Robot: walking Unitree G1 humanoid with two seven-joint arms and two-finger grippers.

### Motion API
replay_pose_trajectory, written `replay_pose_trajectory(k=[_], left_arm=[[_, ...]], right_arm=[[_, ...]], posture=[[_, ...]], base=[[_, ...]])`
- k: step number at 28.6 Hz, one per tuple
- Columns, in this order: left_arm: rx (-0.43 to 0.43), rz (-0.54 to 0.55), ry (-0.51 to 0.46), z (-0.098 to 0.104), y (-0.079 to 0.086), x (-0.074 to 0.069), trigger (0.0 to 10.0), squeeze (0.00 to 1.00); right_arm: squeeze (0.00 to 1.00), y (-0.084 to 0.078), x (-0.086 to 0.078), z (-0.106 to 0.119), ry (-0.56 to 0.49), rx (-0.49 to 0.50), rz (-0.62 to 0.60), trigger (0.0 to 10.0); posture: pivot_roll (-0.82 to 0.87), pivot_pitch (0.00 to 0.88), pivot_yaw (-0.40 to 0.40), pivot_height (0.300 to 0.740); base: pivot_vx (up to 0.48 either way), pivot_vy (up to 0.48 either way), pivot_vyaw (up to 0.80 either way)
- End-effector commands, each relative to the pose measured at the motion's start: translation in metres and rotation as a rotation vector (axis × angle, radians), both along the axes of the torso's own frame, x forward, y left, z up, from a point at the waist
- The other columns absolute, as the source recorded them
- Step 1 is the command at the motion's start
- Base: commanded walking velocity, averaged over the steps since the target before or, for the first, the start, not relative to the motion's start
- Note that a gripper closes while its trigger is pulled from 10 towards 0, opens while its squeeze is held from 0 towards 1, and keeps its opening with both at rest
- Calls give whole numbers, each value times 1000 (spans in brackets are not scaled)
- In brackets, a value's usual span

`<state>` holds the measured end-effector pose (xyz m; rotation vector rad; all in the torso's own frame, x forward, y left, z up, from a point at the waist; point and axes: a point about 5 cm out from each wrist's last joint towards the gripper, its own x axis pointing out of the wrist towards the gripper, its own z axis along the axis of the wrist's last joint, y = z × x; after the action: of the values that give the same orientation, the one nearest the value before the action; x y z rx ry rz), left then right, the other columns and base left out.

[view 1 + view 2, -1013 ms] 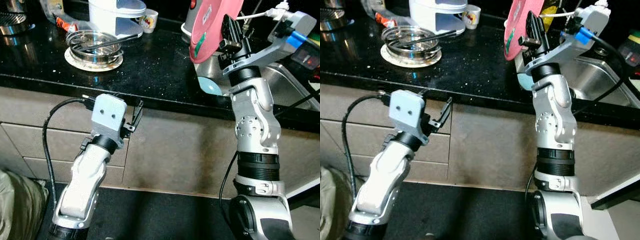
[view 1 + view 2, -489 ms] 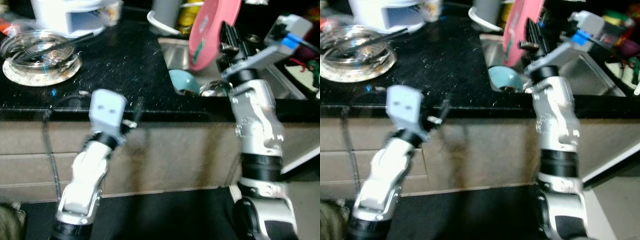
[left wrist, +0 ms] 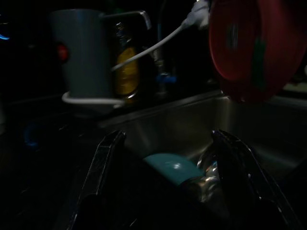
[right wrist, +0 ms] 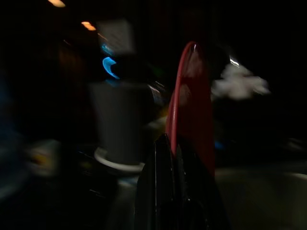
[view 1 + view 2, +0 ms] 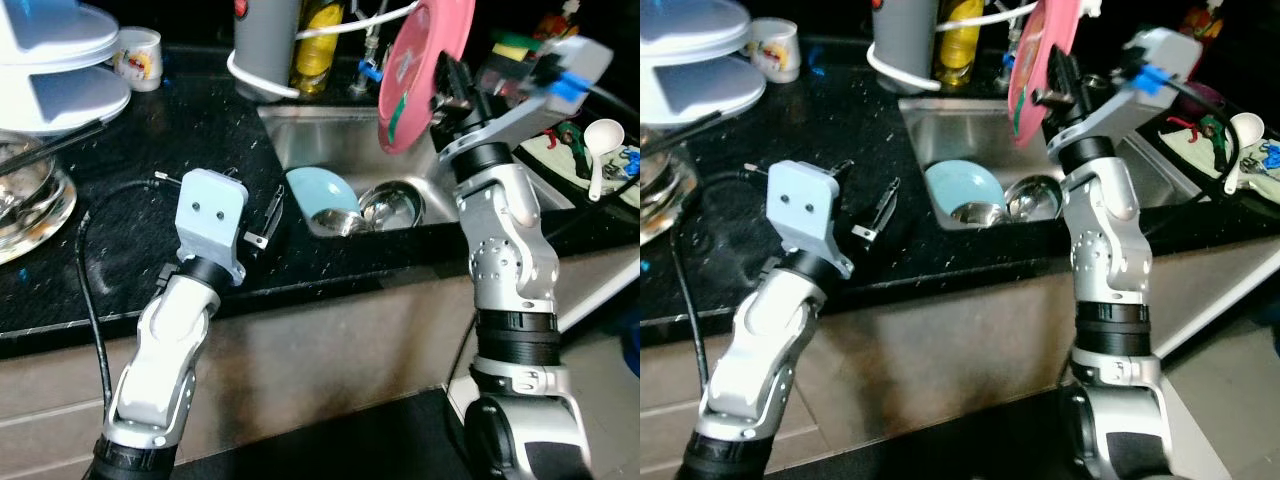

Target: Kitchen organization

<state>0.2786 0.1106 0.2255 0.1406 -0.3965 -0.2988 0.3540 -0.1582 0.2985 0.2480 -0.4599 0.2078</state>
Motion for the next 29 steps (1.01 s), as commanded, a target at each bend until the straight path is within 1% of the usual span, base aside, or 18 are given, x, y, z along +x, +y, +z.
replay_pose_trajectory(k=[1,2,3,5,7,8,9,12,13,15,17,21,22,23,24,26,27,29], left_arm=[[2,-14,4,1,-2,-1,10000,0],[0,-17,8,0,-3,-1,10000,0],[0,-17,8,0,-3,-1,10000,0],[-15,-24,24,-3,-4,-2,10000,0],[-21,-29,33,-5,-5,-3,10000,0],[-21,-29,33,-5,-5,-3,10000,0],[-19,-30,37,-7,-5,-5,10000,0],[-16,-31,42,-8,-6,-6,10000,0],[-15,-31,43,-8,-6,-6,10000,0],[-13,-33,45,-9,-7,-6,10000,0],[-13,-34,45,-9,-7,-7,10000,0],[-12,-36,45,-9,-8,-7,10000,0],[-13,-38,46,-9,-9,-7,10000,0],[-13,-38,46,-9,-9,-7,10000,0],[-12,-41,49,-10,-9,-7,10000,0],[-36,-62,91,-16,-12,-8,10000,0],[-46,-79,119,-20,-15,-9,10000,0],[-46,-79,119,-20,-15,-9,10000,0]], right_arm=[[0,1,2,-2,25,-36,-11,10000],[0,4,5,-9,75,-86,-6,10000],[0,4,5,-9,75,-86,-6,10000],[0,7,13,-32,221,-209,-14,10000],[0,6,16,-48,312,-287,-34,10000],[0,6,16,-48,312,-287,-34,10000],[0,7,17,-59,375,-322,-18,10000],[0,12,17,-66,415,-364,5,10000],[0,15,17,-72,443,-400,9,10000],[0,16,18,-84,506,-473,-6,10000],[0,13,19,-90,536,-504,-39,10000],[0,10,19,-93,558,-514,-64,10000],[35,8,20,-94,564,-513,-75,10000],[35,8,20,-94,564,-513,-75,10000],[1000,11,19,-91,541,-476,-40,10000],[1000,21,16,-83,457,-383,64,10000],[1000,26,14,-78,398,-287,116,10000],[1000,26,14,-78,398,-287,116,10000]], posture=[[163,43,-180,740],[160,43,-180,740],[160,43,-180,740],[159,42,-184,740],[158,41,-185,740],[158,41,-185,740],[160,41,-186,740],[162,41,-187,740],[162,41,-187,740],[162,40,-188,740],[164,40,-191,740],[164,40,-191,740],[164,40,-191,740],[164,40,-191,740],[159,40,-190,740],[153,43,-187,740],[154,42,-187,740],[154,42,-187,740]], base=[[390,0,0],[379,0,0],[379,0,0],[122,0,0],[0,0,0],[0,0,0],[0,0,0],[0,0,0],[0,0,0],[0,0,0],[0,0,0],[0,0,0],[0,0,0],[0,0,0],[0,0,0],[0,0,0],[0,0,0],[0,0,0]])
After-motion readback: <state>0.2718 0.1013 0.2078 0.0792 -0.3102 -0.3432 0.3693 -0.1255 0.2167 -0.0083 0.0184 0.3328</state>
